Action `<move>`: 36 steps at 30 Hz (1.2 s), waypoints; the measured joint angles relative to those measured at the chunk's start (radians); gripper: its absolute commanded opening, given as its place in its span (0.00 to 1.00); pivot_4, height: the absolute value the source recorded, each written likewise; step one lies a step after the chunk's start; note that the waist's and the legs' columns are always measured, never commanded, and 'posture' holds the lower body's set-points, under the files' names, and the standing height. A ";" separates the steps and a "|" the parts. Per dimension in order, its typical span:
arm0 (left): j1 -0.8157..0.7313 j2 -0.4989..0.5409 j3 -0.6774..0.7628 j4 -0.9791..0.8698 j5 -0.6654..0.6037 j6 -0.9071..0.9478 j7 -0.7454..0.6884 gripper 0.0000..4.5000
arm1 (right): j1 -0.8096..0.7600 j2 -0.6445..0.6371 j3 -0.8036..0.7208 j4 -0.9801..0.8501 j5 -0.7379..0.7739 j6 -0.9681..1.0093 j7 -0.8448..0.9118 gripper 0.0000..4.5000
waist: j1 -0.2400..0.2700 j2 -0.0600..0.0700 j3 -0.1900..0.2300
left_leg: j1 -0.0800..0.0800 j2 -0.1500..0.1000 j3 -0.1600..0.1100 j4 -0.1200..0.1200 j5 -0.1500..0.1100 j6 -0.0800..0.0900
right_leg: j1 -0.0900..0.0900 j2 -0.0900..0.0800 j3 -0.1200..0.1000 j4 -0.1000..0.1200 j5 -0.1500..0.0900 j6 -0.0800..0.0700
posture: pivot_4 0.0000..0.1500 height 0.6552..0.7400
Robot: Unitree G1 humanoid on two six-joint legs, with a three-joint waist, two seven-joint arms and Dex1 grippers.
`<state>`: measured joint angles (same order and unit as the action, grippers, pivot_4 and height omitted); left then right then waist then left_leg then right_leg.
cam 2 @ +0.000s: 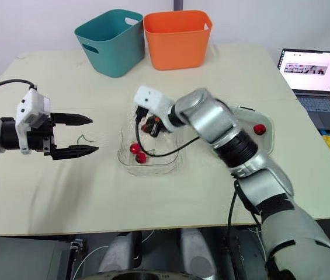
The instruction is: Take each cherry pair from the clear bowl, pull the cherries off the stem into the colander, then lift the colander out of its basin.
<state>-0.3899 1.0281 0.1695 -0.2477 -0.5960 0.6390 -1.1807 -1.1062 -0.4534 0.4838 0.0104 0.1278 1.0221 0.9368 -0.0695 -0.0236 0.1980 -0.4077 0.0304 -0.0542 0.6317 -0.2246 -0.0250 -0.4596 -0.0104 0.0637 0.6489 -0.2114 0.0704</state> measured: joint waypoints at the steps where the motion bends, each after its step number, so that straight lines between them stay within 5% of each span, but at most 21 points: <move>1: 0.000 0.000 0.000 0.004 0.001 -0.001 -0.001 1.00 | 0.000 -0.010 -0.006 -0.008 0.003 0.003 0.003 0.16 | 0.000 0.000 0.000 | 0.000 0.000 0.000 0.000 0.000 0.000 | 0.000 0.000 0.000 0.000 0.000 0.000 | 1.00 1.00; 11: -0.035 -0.012 -0.039 0.064 0.022 -0.034 -0.017 1.00 | 0.070 -0.087 -0.045 -0.108 0.055 -0.011 0.048 0.16 | 0.000 0.000 0.000 | 0.000 0.000 0.000 0.000 0.000 0.000 | 0.000 0.000 0.000 0.000 0.000 0.000 | 1.00 1.00; 21: -0.156 -0.041 -0.039 0.170 0.014 -0.026 -0.027 1.00 | 0.103 -0.118 -0.286 -0.165 0.276 -0.068 0.164 0.16 | 0.001 0.000 0.000 | 0.000 0.000 0.000 0.000 0.000 0.000 | 0.001 0.000 0.000 0.000 0.000 0.000 | 1.00 1.00; 30: -0.542 -0.085 -0.028 0.282 -0.170 0.172 -0.085 1.00 | -0.154 -0.178 -0.583 0.118 0.640 0.295 0.284 0.16 | 0.003 0.000 0.000 | 0.000 0.000 -0.001 0.000 0.000 0.000 | 0.002 0.000 -0.001 -0.002 0.000 0.000 | 1.00 1.00; 36: -0.739 -0.197 -0.002 0.346 -0.312 0.293 -0.083 1.00 | -0.184 -0.151 -0.681 0.190 0.796 0.409 0.287 0.16 | -0.003 0.000 0.000 | 0.001 0.000 -0.001 0.000 0.000 0.001 | 0.002 0.001 -0.001 0.001 0.000 0.001 | 1.00 1.00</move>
<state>-1.1286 0.8306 0.1678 0.0982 -0.9082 0.9321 -1.2633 -1.2906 -0.6039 -0.1968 0.2008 0.9234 1.4310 1.2242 -0.0729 -0.0234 0.1984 -0.4063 0.0303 -0.0551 0.6316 -0.2248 -0.0245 -0.4575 -0.0098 0.0629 0.6495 -0.2114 0.0711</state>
